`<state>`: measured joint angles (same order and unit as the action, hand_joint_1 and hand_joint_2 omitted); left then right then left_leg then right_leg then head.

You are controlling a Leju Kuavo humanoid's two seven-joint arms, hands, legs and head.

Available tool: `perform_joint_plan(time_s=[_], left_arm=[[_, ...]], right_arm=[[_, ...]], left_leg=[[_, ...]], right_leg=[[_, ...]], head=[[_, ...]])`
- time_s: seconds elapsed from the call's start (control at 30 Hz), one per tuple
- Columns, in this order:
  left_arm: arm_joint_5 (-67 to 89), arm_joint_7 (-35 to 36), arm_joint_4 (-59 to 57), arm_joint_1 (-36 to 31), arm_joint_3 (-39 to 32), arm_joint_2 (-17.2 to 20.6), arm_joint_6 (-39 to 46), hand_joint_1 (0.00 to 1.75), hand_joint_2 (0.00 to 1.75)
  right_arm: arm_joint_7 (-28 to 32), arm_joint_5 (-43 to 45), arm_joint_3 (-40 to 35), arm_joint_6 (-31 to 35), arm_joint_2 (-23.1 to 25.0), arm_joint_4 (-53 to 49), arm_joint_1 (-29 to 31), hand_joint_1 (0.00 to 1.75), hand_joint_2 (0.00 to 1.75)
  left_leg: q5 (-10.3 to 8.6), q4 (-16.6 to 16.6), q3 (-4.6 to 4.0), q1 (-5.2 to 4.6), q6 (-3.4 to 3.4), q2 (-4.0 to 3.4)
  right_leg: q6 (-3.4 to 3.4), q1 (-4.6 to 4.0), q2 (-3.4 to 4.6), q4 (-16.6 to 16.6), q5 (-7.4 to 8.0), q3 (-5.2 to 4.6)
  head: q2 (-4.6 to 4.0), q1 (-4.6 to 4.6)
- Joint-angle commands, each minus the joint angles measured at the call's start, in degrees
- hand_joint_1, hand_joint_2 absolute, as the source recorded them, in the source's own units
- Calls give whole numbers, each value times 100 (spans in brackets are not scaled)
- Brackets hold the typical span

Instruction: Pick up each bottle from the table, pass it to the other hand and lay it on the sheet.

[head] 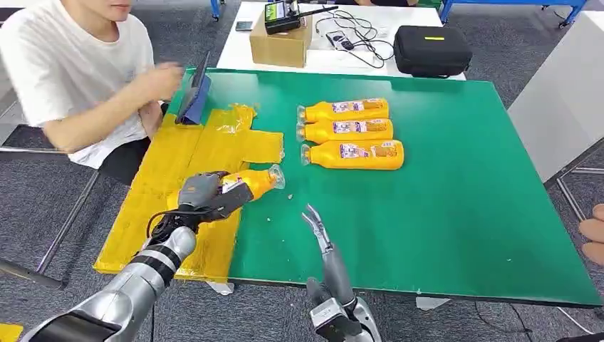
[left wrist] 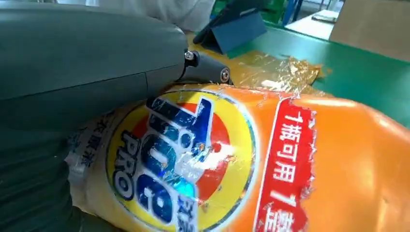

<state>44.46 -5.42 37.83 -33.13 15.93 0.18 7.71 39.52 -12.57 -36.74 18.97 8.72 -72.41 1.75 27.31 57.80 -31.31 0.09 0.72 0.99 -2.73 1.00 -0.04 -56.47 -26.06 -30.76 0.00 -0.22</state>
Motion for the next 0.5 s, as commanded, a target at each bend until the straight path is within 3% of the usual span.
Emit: perform_joint_plan(time_s=[0.03,0.37,0.5], left_arm=[[-401,-152,-873,-105,-78,124,-697,0,175],[-400,-151,-872,-104,-73,114,-698,0,175],[-647,-200,-931,-133,-48,187,-1178,0,175]], right_arm=[[48,92,25,-129,-20,451,248,0,0],[48,92,25,-129,-19,453,249,0,0],[48,175,1,-263,3,535,298,0,0]], left_leg=[[-11,-9,1,7,-10,-33],[-13,-7,1,6,-11,-28],[-14,-9,1,6,-13,-31]], right_leg=[[18,-9,24,8,19,-9],[13,-7,20,-4,16,-9],[16,-7,23,-3,18,-11]], head=[[0,-2],[0,0],[0,-2]])
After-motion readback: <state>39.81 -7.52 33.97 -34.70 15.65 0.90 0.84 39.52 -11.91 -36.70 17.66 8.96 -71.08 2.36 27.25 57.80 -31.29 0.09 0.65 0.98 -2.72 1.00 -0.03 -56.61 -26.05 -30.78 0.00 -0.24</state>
